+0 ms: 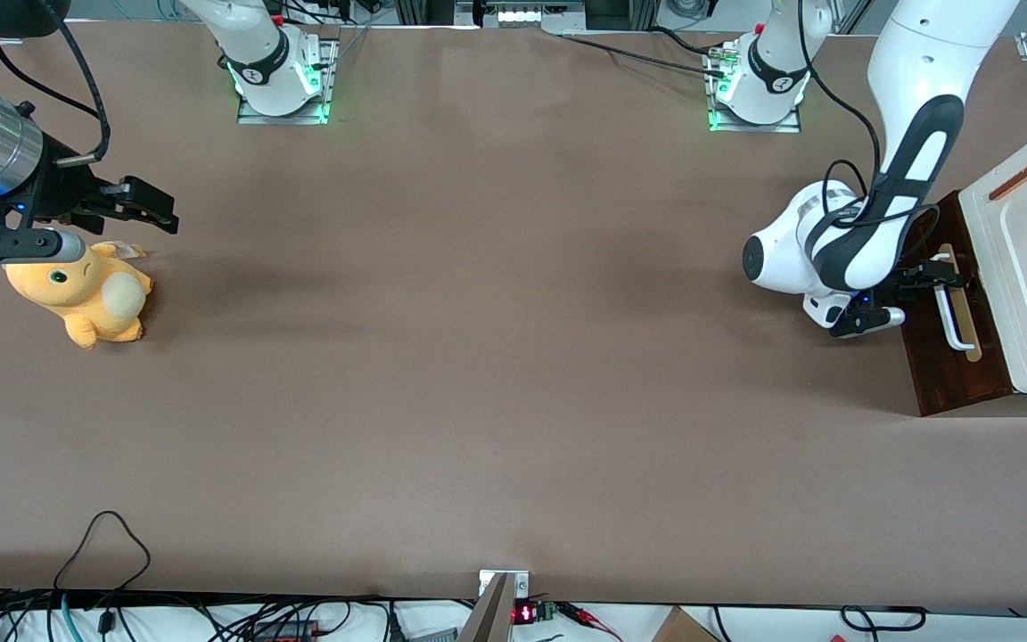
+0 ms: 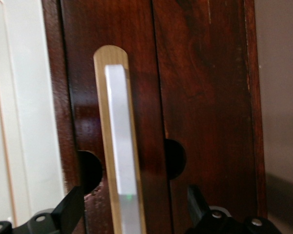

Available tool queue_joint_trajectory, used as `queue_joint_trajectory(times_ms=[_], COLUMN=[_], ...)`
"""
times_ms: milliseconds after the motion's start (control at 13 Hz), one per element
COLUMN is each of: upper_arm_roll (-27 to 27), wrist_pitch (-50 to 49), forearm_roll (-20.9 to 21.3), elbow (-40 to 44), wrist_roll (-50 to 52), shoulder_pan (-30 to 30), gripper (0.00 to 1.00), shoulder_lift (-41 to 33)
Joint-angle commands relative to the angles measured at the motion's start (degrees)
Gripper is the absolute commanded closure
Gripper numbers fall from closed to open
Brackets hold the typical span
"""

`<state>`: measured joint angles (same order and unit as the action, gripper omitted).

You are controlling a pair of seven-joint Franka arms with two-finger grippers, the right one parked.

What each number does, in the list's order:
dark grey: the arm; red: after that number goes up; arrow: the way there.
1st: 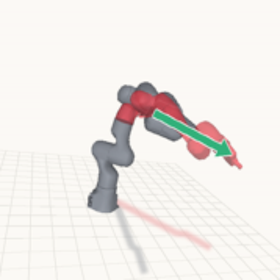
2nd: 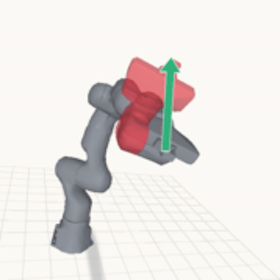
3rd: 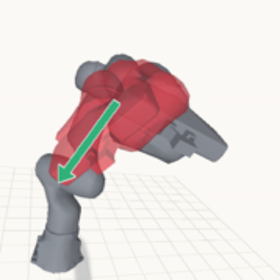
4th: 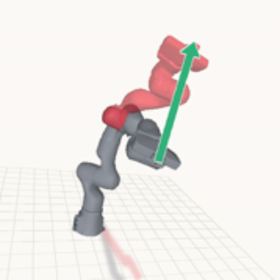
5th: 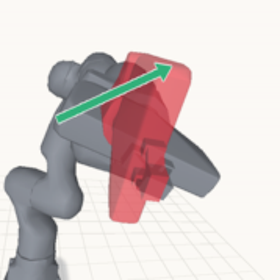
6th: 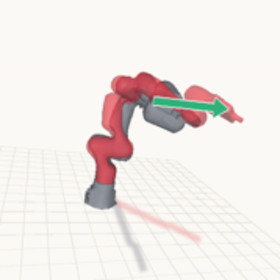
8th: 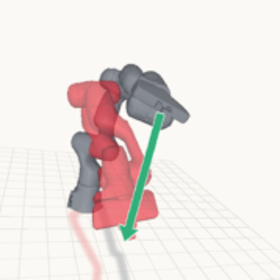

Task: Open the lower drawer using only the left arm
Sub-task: 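Close the left gripper around the white bar handle of the lower drawer, then pull the handle with the left gripper, sliding the drawer out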

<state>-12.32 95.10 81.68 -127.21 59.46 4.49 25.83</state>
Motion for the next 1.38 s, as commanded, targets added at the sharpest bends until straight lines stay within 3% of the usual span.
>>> queue_joint_trajectory(times_ms=[0,154,462,923,1077,1308], upper_arm_roll=[0.7,2.0,2.2,2.2,2.2,2.2], wrist_pitch=[0.3,0.3,0.3,0.3,0.3,0.7], forearm_roll=[2.0,4.1,4.3,4.3,4.4,4.4], elbow=[-0.1,-0.1,-0.1,0.0,-0.1,0.0], wrist_roll=[1.1,1.0,1.1,1.1,0.9,0.4], shoulder_pan=[-0.4,-0.5,-0.5,-1.4,-1.4,-1.2], gripper=[0.07,0.07,0.24,0.27,0.38,0.45], shoulder_lift=[0.4,0.9,0.9,0.8,0.9,0.9])
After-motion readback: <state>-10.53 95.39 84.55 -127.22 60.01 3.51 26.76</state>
